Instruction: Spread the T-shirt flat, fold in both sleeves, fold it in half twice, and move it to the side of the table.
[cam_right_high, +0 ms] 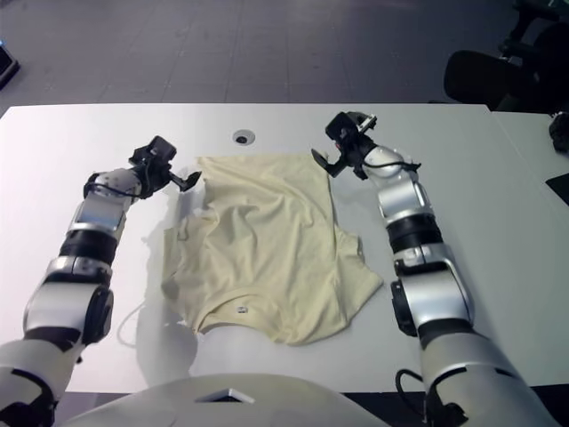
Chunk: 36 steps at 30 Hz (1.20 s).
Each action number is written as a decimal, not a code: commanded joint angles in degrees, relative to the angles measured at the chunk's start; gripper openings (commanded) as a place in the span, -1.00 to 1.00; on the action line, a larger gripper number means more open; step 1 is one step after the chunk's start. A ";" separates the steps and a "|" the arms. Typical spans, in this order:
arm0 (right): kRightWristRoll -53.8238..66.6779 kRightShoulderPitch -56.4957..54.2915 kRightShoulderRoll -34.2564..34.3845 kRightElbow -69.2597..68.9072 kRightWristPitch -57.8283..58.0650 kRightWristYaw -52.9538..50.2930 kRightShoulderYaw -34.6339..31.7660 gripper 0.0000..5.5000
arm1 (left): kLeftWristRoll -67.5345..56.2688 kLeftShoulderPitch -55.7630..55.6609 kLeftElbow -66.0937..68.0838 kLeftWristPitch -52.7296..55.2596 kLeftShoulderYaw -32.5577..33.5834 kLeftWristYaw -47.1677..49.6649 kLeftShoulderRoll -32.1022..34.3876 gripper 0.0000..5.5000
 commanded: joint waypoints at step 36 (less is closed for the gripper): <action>0.83 -12.06 6.07 35.23 -7.34 -8.47 -2.10 0.96 | -0.62 39.45 -61.57 29.23 -9.88 -5.56 31.27 0.96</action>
